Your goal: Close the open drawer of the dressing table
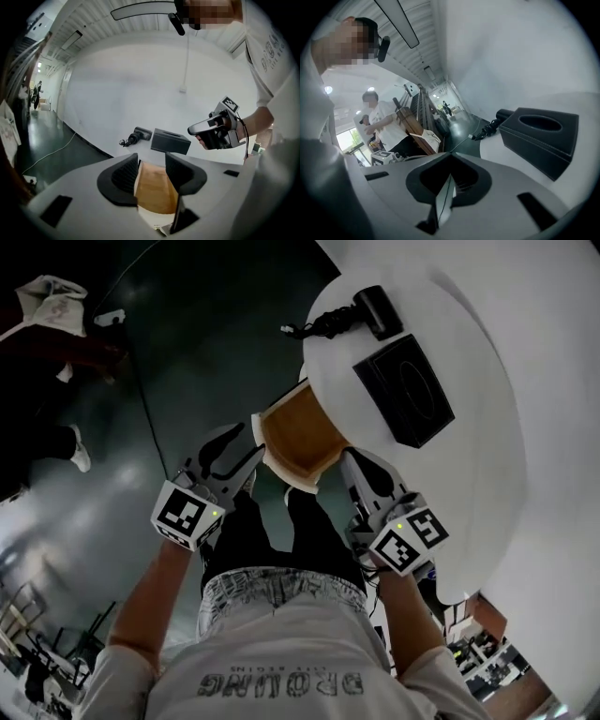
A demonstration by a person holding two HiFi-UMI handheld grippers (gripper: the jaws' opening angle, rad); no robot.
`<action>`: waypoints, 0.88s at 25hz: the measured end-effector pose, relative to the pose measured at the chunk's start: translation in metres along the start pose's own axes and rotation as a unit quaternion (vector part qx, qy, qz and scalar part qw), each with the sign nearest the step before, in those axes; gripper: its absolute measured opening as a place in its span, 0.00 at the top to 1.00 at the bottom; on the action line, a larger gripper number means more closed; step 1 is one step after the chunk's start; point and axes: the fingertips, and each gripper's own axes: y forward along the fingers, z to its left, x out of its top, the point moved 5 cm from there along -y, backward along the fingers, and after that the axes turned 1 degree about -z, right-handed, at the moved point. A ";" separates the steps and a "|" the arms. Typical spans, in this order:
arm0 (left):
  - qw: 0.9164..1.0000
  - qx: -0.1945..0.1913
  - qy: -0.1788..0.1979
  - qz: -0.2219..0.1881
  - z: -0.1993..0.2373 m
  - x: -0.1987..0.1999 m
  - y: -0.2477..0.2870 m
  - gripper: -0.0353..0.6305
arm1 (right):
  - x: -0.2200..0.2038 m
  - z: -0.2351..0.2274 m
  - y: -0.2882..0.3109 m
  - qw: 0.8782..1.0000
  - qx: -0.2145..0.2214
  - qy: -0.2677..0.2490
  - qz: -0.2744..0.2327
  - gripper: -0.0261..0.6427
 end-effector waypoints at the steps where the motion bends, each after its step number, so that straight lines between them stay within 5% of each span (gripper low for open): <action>1: 1.000 0.010 -0.004 0.001 0.002 -0.008 0.002 0.65 | -0.002 -0.007 0.004 1.000 0.007 0.000 0.007 0.95; 11: 0.994 0.097 -0.049 0.024 0.013 -0.087 -0.001 0.65 | -0.019 -0.039 0.042 0.993 0.081 -0.019 0.087 0.95; 22: 0.992 0.089 -0.052 0.067 0.015 -0.181 -0.009 0.65 | -0.057 -0.037 0.067 0.985 0.101 -0.042 0.135 0.95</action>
